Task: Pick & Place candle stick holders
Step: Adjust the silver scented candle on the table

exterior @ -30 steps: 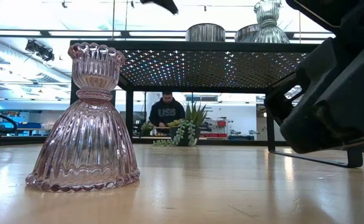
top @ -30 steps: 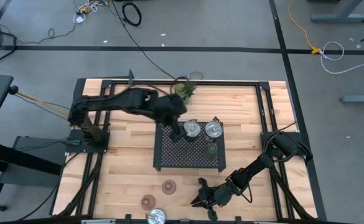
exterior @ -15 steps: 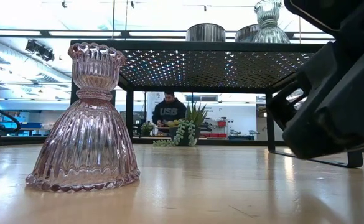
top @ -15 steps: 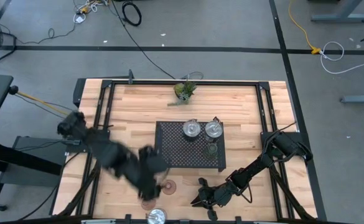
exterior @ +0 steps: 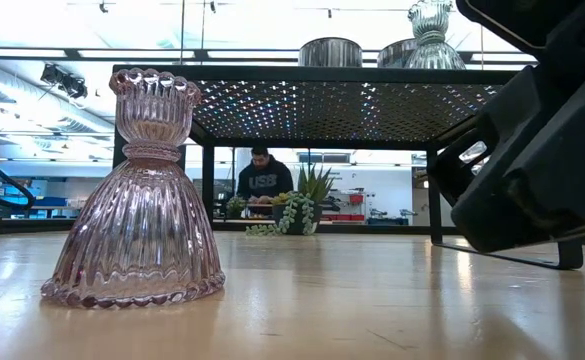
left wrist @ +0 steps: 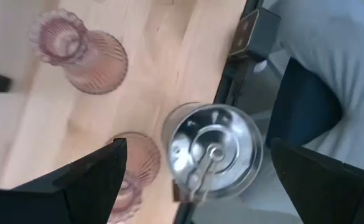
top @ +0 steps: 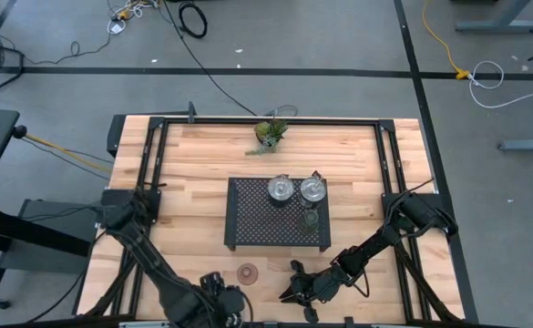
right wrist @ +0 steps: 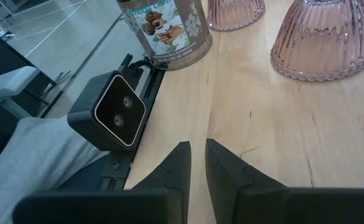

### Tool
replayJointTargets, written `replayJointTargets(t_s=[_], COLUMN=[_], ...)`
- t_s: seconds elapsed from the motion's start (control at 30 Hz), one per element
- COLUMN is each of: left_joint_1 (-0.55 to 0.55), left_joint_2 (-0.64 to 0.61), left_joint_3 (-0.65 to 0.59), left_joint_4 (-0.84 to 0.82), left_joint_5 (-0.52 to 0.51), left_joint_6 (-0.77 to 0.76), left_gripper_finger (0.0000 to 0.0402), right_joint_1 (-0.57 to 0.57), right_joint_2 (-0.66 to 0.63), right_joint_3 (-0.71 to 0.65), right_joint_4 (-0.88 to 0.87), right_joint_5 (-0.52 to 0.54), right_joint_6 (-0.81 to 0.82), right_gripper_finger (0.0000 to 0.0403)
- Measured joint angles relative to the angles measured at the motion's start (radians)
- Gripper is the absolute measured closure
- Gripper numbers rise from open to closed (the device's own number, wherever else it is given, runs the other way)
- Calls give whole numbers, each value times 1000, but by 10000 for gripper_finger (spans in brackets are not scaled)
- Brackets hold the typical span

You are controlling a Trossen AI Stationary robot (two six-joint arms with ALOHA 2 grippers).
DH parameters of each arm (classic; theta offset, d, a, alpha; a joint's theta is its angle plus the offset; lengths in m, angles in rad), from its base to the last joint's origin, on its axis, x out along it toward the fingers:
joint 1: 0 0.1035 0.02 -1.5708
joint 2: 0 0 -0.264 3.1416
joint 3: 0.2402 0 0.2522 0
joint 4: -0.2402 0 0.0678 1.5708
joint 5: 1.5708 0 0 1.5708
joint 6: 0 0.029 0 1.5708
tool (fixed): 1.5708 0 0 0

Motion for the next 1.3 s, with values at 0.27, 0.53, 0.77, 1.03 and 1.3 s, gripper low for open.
replayJointTargets(t_s=[0.27, 0.53, 0.77, 1.03, 1.3], left_joint_1=[0, 0, -1, 8, 32], left_joint_2=[29, 28, 28, 66, 73], left_joint_3=[1, 1, 1, 1, 2], left_joint_4=[12, -4, -43, -63, -89], left_joint_5=[37, 55, 56, 91, 96], left_joint_6=[-59, -95, -135, -134, -103], left_gripper_finger=[5, 5, 5, 5, 5], right_joint_1=[0, 0, 0, 0, 0], right_joint_2=[0, 0, 0, 0, 0], right_joint_3=[0, 0, 0, 0, 0], right_joint_4=[0, 0, 0, 1, 3], right_joint_5=[0, 0, 0, 0, 0], right_joint_6=[0, 0, 0, 0, 0], right_gripper_finger=[356, 356, 356, 356, 356])
